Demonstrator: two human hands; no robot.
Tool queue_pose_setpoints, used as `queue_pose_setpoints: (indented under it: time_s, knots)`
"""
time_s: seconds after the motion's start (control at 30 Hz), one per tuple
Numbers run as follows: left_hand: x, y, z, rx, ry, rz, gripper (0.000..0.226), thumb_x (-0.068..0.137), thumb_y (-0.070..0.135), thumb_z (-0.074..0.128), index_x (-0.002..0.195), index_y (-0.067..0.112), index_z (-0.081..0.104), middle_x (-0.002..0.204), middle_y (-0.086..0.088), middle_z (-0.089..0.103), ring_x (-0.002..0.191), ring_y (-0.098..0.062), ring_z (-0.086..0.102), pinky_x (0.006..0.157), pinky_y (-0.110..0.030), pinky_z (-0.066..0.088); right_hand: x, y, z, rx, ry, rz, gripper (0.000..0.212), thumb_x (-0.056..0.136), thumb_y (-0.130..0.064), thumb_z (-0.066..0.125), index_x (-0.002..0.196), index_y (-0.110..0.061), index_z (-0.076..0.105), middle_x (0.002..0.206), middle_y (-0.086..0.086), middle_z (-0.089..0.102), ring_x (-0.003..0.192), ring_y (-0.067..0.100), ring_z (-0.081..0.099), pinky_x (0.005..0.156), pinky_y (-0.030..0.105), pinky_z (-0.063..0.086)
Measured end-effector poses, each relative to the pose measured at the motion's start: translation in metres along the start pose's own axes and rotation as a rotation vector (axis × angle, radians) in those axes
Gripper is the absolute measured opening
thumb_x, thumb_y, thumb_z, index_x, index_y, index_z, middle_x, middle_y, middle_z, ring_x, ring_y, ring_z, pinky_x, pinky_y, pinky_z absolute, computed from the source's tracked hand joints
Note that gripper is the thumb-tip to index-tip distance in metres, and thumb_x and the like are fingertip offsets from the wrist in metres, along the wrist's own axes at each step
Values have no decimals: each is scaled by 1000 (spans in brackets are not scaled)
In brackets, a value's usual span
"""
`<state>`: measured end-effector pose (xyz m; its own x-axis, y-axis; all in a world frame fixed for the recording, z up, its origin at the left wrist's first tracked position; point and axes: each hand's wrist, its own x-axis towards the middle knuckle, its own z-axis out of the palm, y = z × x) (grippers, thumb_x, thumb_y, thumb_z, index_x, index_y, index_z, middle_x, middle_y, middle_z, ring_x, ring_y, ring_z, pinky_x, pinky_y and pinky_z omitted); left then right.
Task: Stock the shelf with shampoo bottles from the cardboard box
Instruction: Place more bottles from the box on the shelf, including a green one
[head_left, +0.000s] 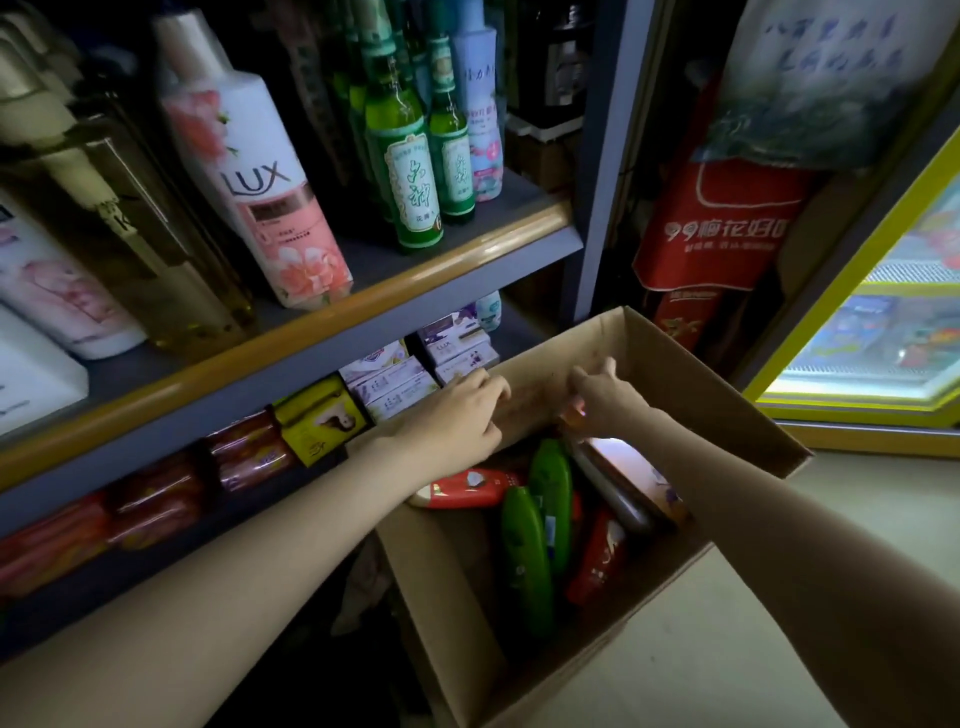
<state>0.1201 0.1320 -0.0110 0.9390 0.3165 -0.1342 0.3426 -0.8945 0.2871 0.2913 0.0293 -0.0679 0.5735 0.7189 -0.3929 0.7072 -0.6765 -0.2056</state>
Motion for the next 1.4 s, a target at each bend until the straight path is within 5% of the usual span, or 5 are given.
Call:
queue_pose_setpoints:
  time_s: [0.2,0.43,0.6,1.1,1.4]
  knots:
    - [-12,3,-9,-311,-133,-147,55,84,37,61,130,16,37,128,-5,48,117,-25,51,92,-30,44,-27,-60,-59,200,127,-257,51,67,-38,70,104,-17,41,105,13,47,94,29,46,71,32,40]
    - [-77,-11,-102,-549,364,-213,51,69,37,76,103,7,51,102,-8,64,98,-23,62,86,-40,50,-108,-151,-167,316,424,-578,50,69,-28,74,108,-10,49,62,-15,46,95,17,33,74,29,34]
    - [-148,-15,-194,-625,507,-111,26,77,22,72,96,26,54,97,1,66,80,-1,61,76,-18,49,-181,-232,-230,343,648,-781,56,61,-43,73,105,-18,50,69,-11,41,94,14,35,75,30,41]
    - [-219,-12,-362,-408,964,36,27,78,18,70,100,19,54,94,6,62,92,-12,60,83,-24,49,-248,-315,-314,694,1228,-1047,100,68,-39,77,144,-15,16,125,6,54,110,16,57,90,32,51]
    - [-151,-55,-376,-305,1073,-319,29,81,20,68,105,6,62,105,-9,67,99,-22,62,86,-29,47,-207,-308,-318,845,1238,-1013,100,64,-38,80,142,-20,18,135,2,46,119,15,51,98,39,49]
